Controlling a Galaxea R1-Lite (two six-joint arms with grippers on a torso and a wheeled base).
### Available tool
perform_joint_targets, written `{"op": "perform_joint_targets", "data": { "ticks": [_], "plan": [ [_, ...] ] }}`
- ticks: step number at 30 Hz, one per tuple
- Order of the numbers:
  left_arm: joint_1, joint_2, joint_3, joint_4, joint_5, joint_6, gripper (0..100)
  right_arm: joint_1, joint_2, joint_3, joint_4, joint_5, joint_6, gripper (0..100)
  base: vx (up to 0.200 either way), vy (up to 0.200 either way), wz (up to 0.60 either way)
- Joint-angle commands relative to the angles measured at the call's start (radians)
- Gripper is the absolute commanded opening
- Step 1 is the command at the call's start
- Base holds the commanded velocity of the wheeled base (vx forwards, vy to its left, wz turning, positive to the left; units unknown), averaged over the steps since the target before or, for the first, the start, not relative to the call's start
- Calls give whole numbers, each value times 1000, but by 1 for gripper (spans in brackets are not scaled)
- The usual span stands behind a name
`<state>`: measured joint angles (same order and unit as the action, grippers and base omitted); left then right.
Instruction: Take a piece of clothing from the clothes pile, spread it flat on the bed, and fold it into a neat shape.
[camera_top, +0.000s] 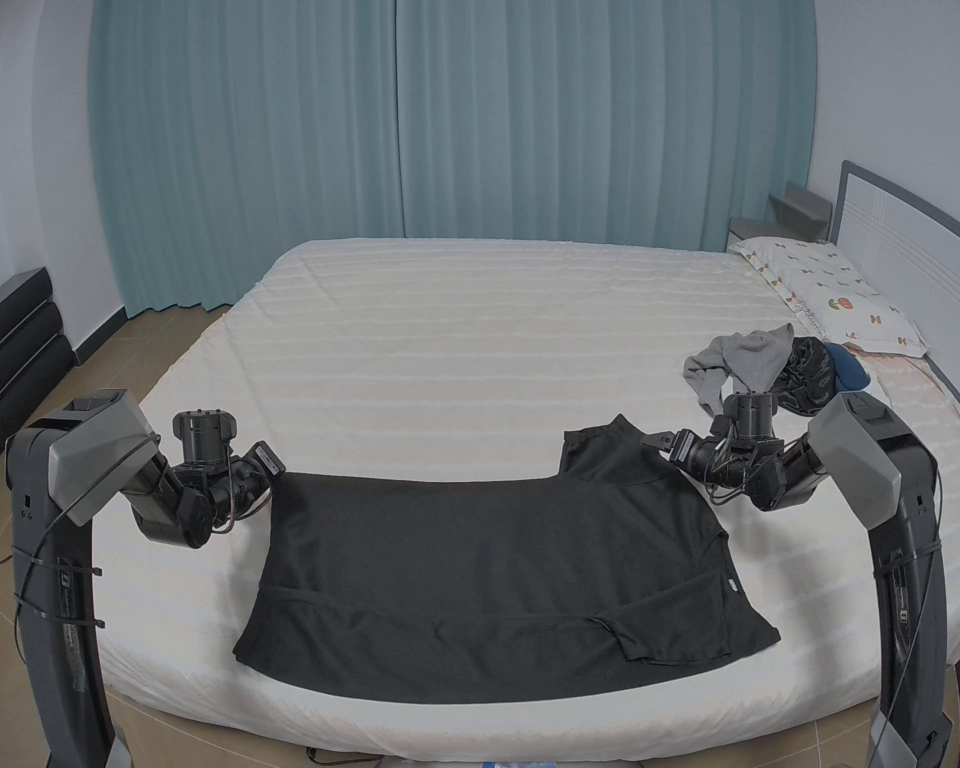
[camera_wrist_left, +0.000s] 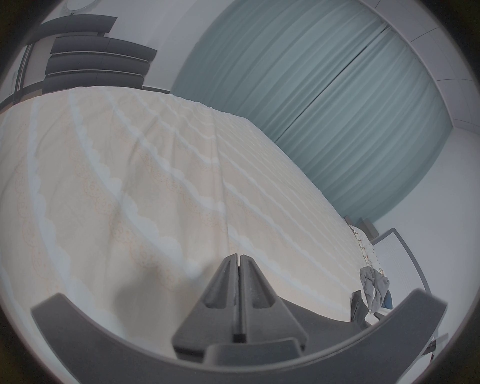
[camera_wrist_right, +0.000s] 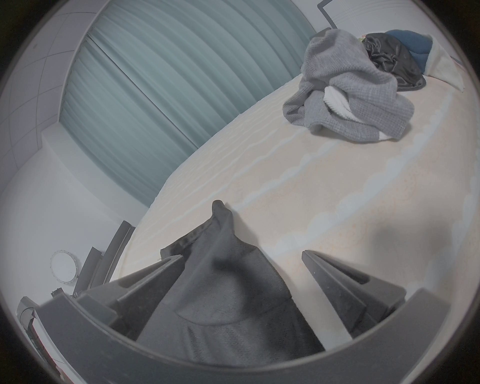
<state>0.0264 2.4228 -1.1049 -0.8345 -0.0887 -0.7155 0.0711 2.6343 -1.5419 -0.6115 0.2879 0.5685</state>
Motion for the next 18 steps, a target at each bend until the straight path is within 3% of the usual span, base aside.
{"op": "perform_joint_targets", "data": {
  "ticks": [1,2,11,18],
  "plan": [
    [0,1,0,0,0,-1,0,1,29,-12,-1,5,1,100,0,0,0],
    [1,1,0,0,0,-1,0,1,27,-10,-1,7,2,0,0,0,0],
    [1,1,0,2,0,-1,0,-28,-23,46,-7,14,10,0,0,0,0],
    [3,-7,7,6,0,-2,0,-71,-117,169,-11,102,1,0,0,0,0]
  ]
}}
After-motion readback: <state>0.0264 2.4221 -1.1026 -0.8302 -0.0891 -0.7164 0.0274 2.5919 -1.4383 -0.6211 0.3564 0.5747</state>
